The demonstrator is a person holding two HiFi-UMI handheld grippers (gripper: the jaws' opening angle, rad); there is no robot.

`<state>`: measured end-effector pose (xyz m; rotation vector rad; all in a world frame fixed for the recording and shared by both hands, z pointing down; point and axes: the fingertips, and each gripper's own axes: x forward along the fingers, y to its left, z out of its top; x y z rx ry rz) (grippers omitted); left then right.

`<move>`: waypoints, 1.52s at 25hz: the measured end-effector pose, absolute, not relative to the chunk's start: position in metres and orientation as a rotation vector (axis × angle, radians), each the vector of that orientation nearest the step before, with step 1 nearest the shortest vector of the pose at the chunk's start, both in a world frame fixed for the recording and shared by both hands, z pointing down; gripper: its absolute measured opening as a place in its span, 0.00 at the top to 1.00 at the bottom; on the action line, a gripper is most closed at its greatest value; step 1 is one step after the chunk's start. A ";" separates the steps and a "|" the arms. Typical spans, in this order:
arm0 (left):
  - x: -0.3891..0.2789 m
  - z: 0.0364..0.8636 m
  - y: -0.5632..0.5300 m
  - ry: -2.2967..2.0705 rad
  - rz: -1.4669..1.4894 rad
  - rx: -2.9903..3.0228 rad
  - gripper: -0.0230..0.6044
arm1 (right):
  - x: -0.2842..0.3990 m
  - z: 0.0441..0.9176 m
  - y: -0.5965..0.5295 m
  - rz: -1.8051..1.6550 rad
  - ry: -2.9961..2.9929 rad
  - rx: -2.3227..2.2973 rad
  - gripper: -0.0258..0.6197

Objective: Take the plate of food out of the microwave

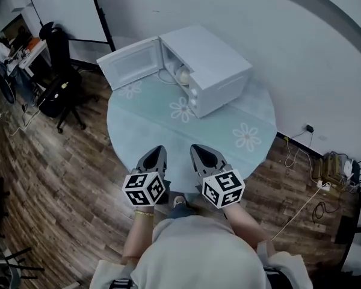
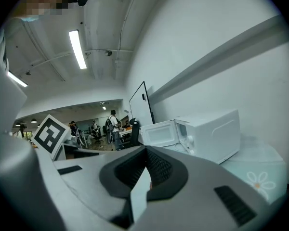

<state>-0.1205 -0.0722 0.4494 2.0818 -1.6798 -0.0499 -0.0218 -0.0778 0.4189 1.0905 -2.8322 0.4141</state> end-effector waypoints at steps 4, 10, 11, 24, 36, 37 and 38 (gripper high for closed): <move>-0.139 0.450 -0.111 -1.660 -0.037 2.099 0.97 | -0.039 0.419 -0.115 0.414 -2.821 1.121 0.95; -0.158 0.457 -0.157 -1.611 -0.023 2.121 0.97 | -0.059 0.423 -0.157 0.419 -2.800 1.176 0.95; -0.160 0.458 -0.164 -1.602 -0.022 2.124 0.97 | -0.062 0.424 -0.163 0.424 -2.796 1.185 0.95; -0.166 0.487 -0.244 -1.507 0.011 2.125 0.97 | -0.075 0.432 -0.215 0.386 -2.725 1.243 0.95; -0.164 0.520 -0.335 -1.452 -0.100 2.031 0.97 | -0.072 0.453 -0.261 0.440 -2.699 1.235 0.95; -0.164 0.524 -0.342 -1.445 -0.112 2.019 0.97 | -0.073 0.454 -0.264 0.443 -2.701 1.227 0.95; -0.163 0.527 -0.349 -1.436 -0.126 2.007 0.97 | -0.073 0.455 -0.267 0.443 -2.701 1.218 0.95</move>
